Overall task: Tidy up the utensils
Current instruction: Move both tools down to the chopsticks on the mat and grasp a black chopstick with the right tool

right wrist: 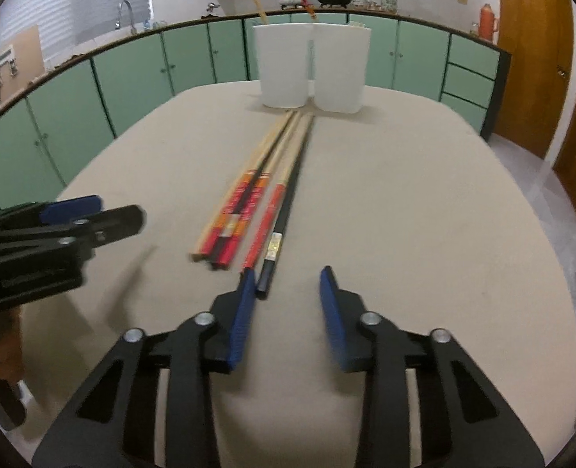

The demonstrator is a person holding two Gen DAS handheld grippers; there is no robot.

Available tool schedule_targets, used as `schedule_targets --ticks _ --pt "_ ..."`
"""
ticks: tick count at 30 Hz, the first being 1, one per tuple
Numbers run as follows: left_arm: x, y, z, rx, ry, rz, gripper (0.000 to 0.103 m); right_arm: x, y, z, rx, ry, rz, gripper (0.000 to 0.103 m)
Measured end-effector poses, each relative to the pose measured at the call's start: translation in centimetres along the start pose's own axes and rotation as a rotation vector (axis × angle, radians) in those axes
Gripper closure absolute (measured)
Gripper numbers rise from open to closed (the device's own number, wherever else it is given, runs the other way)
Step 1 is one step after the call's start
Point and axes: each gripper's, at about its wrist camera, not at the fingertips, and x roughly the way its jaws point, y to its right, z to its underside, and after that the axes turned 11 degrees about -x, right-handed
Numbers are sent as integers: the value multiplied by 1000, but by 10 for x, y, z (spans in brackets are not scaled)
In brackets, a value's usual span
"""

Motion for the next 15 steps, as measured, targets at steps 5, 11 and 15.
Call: schedule_targets --ticks 5,11,15 --pt "2 8 -1 16 0 7 36 -3 28 4 85 7 -19 72" --pt "2 16 2 26 -3 14 36 -1 32 7 87 18 -62 71" --pt "4 21 3 33 -6 19 36 1 25 6 60 24 -46 87"
